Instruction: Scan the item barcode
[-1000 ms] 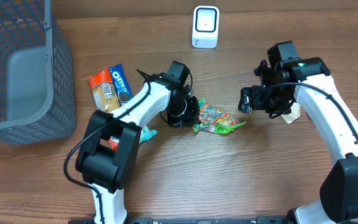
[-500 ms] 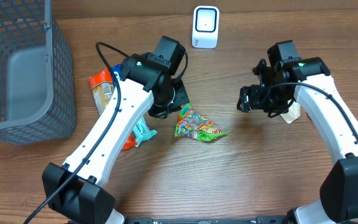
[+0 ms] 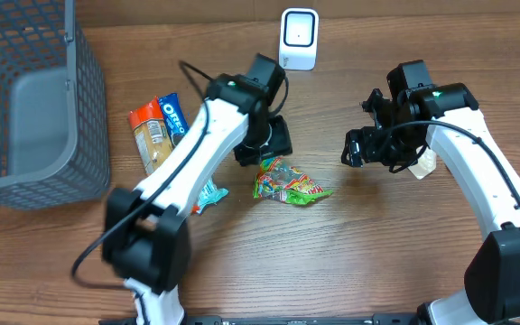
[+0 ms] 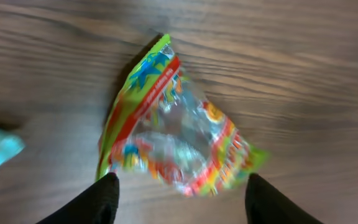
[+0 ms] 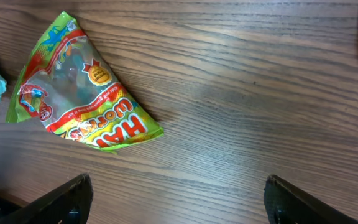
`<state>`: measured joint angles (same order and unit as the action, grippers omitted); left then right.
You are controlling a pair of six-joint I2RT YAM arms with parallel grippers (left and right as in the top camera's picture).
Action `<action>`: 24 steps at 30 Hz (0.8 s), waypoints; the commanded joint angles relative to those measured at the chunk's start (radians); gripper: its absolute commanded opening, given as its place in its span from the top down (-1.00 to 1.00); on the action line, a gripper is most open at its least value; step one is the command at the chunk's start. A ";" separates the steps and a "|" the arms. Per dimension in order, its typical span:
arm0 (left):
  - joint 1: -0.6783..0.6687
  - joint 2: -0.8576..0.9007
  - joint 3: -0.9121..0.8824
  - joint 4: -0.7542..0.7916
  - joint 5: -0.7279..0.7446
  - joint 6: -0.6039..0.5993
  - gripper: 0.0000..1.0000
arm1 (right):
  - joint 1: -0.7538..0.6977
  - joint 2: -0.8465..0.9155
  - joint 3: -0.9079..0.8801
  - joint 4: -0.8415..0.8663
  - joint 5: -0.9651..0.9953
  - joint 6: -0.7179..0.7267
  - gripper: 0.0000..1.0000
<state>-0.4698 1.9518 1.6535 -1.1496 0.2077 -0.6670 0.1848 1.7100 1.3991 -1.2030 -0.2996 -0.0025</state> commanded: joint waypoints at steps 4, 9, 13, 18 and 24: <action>0.025 0.117 -0.008 0.009 0.009 0.109 -0.11 | 0.001 -0.031 0.011 -0.022 -0.004 -0.032 -0.78; 0.052 0.116 0.002 -0.015 -0.088 0.146 -0.21 | 0.001 -0.031 0.011 -0.021 0.003 -0.032 -0.78; 0.068 0.114 0.018 -0.056 -0.122 0.216 -0.44 | 0.001 -0.031 0.011 -0.010 0.003 -0.032 -0.79; 0.055 0.135 0.003 -0.080 -0.076 0.264 -0.53 | 0.001 -0.031 0.011 -0.008 0.003 -0.032 -0.78; 0.011 0.220 0.002 -0.085 0.008 0.294 -0.50 | 0.001 -0.031 0.011 -0.011 0.003 -0.032 -0.79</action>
<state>-0.4339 2.1136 1.6485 -1.2312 0.1638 -0.4164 0.1848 1.7100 1.3991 -1.2160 -0.2993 -0.0265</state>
